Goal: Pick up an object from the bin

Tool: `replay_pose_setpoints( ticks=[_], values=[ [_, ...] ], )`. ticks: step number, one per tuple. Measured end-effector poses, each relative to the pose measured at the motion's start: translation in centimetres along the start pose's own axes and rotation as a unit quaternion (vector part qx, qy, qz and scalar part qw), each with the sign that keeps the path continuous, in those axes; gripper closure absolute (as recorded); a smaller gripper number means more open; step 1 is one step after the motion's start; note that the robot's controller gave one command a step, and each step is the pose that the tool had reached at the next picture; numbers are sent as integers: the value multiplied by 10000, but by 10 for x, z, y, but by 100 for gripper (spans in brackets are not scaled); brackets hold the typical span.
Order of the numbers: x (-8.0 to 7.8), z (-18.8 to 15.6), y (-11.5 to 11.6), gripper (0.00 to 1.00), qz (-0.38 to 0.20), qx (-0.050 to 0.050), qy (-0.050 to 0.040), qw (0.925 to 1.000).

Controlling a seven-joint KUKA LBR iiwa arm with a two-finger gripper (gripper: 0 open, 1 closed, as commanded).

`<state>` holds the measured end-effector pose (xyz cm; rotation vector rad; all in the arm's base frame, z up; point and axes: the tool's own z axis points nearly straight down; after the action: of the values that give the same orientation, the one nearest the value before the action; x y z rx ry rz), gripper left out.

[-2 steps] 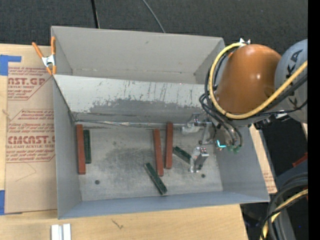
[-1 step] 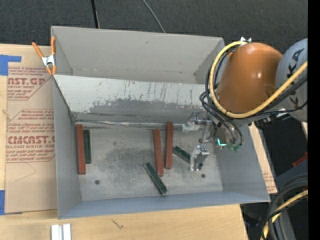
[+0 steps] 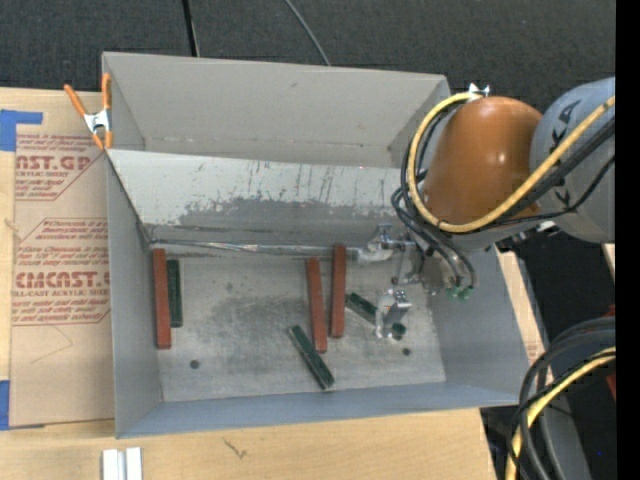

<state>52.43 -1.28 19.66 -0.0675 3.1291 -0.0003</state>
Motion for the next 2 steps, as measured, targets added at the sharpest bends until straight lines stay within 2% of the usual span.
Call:
replay_pose_setpoints(
  ticks=[1, 2],
  values=[
    [14, 63, -17, 0, -273, -2, 33, 9996],
    [-2, 90, -30, 0, -434, -9, 75, 9990]
  ],
)
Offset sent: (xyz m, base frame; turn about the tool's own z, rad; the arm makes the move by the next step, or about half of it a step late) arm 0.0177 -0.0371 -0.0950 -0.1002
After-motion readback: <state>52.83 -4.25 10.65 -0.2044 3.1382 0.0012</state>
